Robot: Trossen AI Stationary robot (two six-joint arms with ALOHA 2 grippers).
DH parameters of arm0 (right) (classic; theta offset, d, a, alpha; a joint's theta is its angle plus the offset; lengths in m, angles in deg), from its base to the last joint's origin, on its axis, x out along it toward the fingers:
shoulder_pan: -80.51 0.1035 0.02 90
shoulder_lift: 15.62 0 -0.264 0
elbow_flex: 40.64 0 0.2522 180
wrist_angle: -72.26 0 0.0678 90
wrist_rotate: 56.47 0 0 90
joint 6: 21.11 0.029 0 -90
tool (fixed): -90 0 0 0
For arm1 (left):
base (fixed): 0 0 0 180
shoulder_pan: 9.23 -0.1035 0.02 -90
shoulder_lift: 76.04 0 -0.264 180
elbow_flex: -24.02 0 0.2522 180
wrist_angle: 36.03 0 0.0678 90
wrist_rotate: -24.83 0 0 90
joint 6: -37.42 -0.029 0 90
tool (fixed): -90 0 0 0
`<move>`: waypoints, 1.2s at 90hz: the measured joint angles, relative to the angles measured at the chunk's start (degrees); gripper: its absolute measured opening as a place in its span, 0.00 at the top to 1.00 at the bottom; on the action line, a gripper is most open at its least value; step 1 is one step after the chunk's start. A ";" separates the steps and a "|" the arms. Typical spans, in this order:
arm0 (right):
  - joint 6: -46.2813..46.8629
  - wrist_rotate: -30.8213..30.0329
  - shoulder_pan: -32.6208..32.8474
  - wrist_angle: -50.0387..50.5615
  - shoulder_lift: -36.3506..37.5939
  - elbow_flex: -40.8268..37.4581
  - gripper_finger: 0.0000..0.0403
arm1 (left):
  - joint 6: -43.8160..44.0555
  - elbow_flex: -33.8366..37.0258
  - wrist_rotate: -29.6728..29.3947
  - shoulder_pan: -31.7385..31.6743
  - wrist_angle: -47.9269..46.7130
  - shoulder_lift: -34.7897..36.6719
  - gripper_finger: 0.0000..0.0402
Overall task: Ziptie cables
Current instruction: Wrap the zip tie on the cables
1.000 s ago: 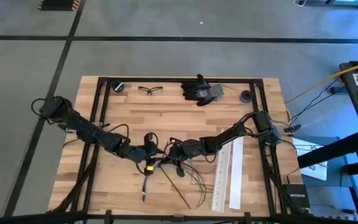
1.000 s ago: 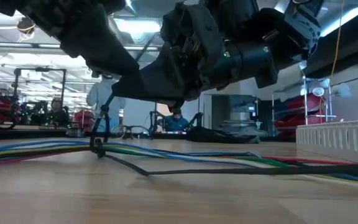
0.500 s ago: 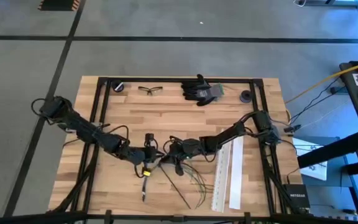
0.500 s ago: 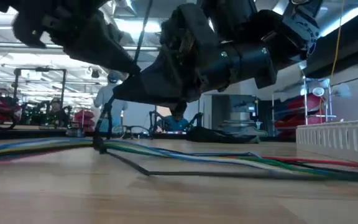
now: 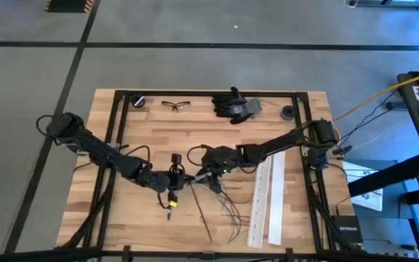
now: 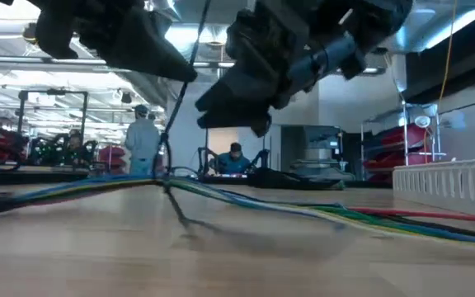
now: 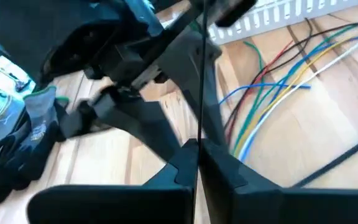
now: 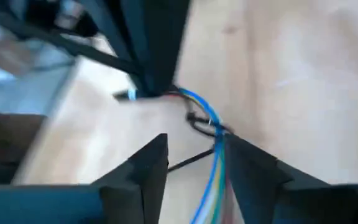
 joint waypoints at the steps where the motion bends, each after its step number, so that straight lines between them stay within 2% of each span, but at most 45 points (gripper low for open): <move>1: -0.58 -1.17 0.31 0.01 0.01 -0.13 0.64 | 0.15 0.00 0.00 0.02 0.00 0.01 1.00; 17: -10.40 -19.66 7.18 -10.35 -5.21 -1.12 0.68 | 0.88 0.00 0.07 0.72 0.47 0.01 1.00; 31: -18.24 -28.12 8.08 -13.46 -10.64 0.50 0.71 | 1.23 0.00 0.17 1.05 0.60 0.06 1.00; 43: -21.44 -31.93 8.00 -13.86 -11.70 1.43 0.76 | 2.34 0.00 0.17 1.05 0.56 0.06 1.00; 49: -23.07 -32.31 8.01 -13.28 -11.85 1.54 0.78 | 2.56 0.00 0.17 1.05 0.44 0.06 1.00; 59: -25.39 -29.40 8.07 -14.26 -11.74 2.03 0.80 | 2.53 0.00 0.17 1.03 0.54 0.06 1.00; 84: -25.58 -27.56 7.27 -15.68 -12.55 3.55 0.84 | 2.75 0.00 0.17 1.03 1.62 0.06 1.00; 91: -25.57 -25.53 7.15 -13.45 -13.54 4.77 0.90 | 2.97 0.00 0.15 1.03 1.42 0.06 1.00; 97: -25.72 -26.32 7.23 -11.36 -14.28 5.87 0.97 | 2.91 0.00 -0.45 1.03 1.51 0.06 1.00; 108: -25.76 -26.78 7.31 -11.14 -15.95 8.07 0.99 | 2.62 0.00 -3.17 1.03 1.44 0.08 1.00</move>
